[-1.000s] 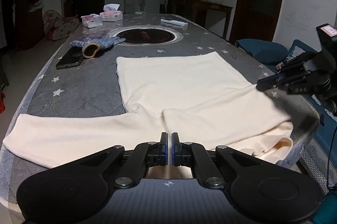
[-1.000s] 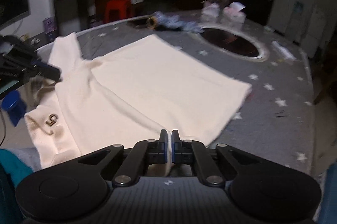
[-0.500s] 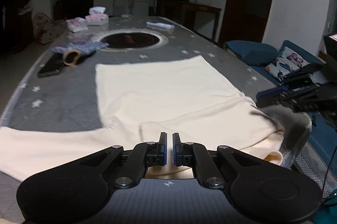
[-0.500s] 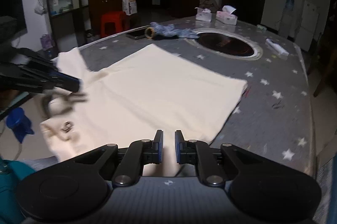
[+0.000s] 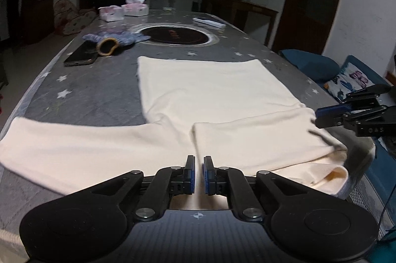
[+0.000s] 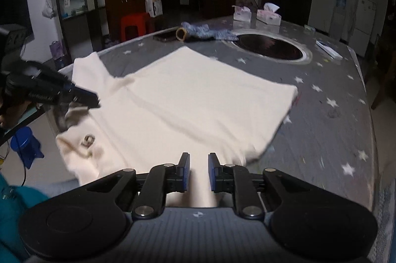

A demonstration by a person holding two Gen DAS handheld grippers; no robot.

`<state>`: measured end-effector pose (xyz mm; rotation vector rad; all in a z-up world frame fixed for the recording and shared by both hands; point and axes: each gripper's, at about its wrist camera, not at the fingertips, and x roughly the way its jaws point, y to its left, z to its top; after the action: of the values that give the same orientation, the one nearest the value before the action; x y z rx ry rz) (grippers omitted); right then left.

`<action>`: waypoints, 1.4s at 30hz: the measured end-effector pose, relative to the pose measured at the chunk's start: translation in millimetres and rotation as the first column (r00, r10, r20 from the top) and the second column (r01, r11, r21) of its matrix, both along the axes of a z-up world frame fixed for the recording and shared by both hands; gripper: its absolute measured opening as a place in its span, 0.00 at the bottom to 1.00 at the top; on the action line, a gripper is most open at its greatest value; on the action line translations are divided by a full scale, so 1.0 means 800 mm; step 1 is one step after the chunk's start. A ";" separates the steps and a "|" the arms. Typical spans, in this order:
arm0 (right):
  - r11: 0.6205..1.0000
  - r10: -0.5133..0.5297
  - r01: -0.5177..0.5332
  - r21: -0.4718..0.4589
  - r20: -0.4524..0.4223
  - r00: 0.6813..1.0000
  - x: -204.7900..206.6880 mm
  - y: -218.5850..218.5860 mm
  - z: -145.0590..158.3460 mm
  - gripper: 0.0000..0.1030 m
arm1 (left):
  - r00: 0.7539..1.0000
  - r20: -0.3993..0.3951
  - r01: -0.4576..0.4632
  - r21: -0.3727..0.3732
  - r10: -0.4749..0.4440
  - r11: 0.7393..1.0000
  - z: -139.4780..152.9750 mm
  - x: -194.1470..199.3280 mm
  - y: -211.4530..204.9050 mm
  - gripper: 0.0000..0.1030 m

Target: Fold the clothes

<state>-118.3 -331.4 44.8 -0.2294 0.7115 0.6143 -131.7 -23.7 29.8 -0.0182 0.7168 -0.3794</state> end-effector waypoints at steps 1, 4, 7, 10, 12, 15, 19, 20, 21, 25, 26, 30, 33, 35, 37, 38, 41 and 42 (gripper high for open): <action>1.000 -0.001 0.001 0.006 -0.007 1.000 0.007 0.003 -0.004 0.20 | 1.000 0.004 -0.016 -0.002 0.016 1.000 0.001 -0.001 0.005 0.10; 1.000 -0.005 0.004 -0.009 -0.044 0.999 0.019 0.009 -0.022 0.24 | 0.995 0.010 -0.101 -0.001 0.101 0.995 0.004 -0.003 0.029 0.26; 1.000 -0.004 0.004 -0.001 -0.043 0.999 0.018 0.011 -0.022 0.26 | 0.976 0.013 -0.217 0.011 0.217 0.976 0.007 0.000 0.064 0.30; 1.000 -0.009 0.009 0.014 -0.024 1.000 0.015 0.011 -0.013 0.33 | 0.940 0.029 -0.340 0.021 0.340 0.940 0.008 0.006 0.101 0.37; 1.000 -0.014 0.014 0.023 -0.013 1.000 0.014 0.011 -0.007 0.33 | 0.902 0.046 -0.431 0.038 0.429 0.902 0.006 0.011 0.126 0.37; 0.999 -0.014 0.014 0.034 -0.006 1.000 0.012 0.012 -0.002 0.33 | 0.843 0.059 -0.538 0.063 0.535 0.841 0.002 0.020 0.158 0.37; 0.999 -0.004 0.005 0.039 -0.002 1.000 0.010 0.018 0.002 0.33 | 0.775 0.046 -0.632 0.058 0.630 0.773 -0.005 0.032 0.191 0.39; 0.999 -0.002 0.002 0.042 -0.001 1.000 0.010 0.020 0.002 0.34 | 0.768 0.038 -0.640 0.053 0.639 0.767 -0.008 0.035 0.197 0.39; 0.999 -0.001 0.000 0.043 0.000 1.000 0.009 0.021 0.003 0.34 | 0.765 0.031 -0.644 0.051 0.644 0.763 -0.010 0.036 0.201 0.39; 0.999 -0.002 0.002 0.045 0.008 1.000 0.007 0.024 0.005 0.34 | 0.765 0.035 -0.644 0.045 0.643 0.764 -0.015 0.041 0.204 0.37; 0.999 -0.004 0.004 0.046 0.009 1.000 0.007 0.024 0.006 0.34 | 0.767 0.038 -0.641 0.041 0.640 0.766 -0.015 0.043 0.205 0.33; 0.998 -0.022 0.021 0.055 0.017 1.000 0.003 0.020 0.009 0.34 | 0.774 0.046 -0.632 0.022 0.631 0.775 -0.011 0.044 0.200 0.09; 0.997 -0.043 0.041 0.067 0.022 0.999 0.000 0.014 0.010 0.34 | 0.797 0.053 -0.600 -0.049 0.602 0.799 0.006 0.041 0.188 0.07; 0.996 -0.056 0.054 0.076 0.027 0.998 -0.002 0.010 0.012 0.34 | 0.827 0.074 -0.552 -0.084 0.558 0.829 0.023 0.038 0.172 0.06; 0.993 -0.074 0.071 0.092 0.031 0.997 -0.004 0.003 0.014 0.34 | 0.865 0.103 -0.479 -0.123 0.491 0.869 0.045 0.034 0.148 0.06; 0.992 -0.083 0.079 0.098 0.033 0.996 -0.005 0.000 0.015 0.34 | 0.881 0.119 -0.442 -0.138 0.458 0.886 0.055 0.033 0.135 0.06; 0.987 -0.114 0.108 0.118 0.038 0.993 -0.008 -0.011 0.015 0.34 | 0.928 0.150 -0.313 -0.180 0.340 0.933 0.081 0.033 0.090 0.06; 0.986 -0.121 0.115 0.123 0.039 0.992 -0.009 -0.014 0.015 0.34 | 0.942 0.159 -0.263 -0.192 0.295 0.945 0.089 0.032 0.074 0.06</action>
<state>-125.6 -342.2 57.1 -0.0891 0.6363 0.5349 -106.2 35.2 101.4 -0.2405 0.4862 -0.1642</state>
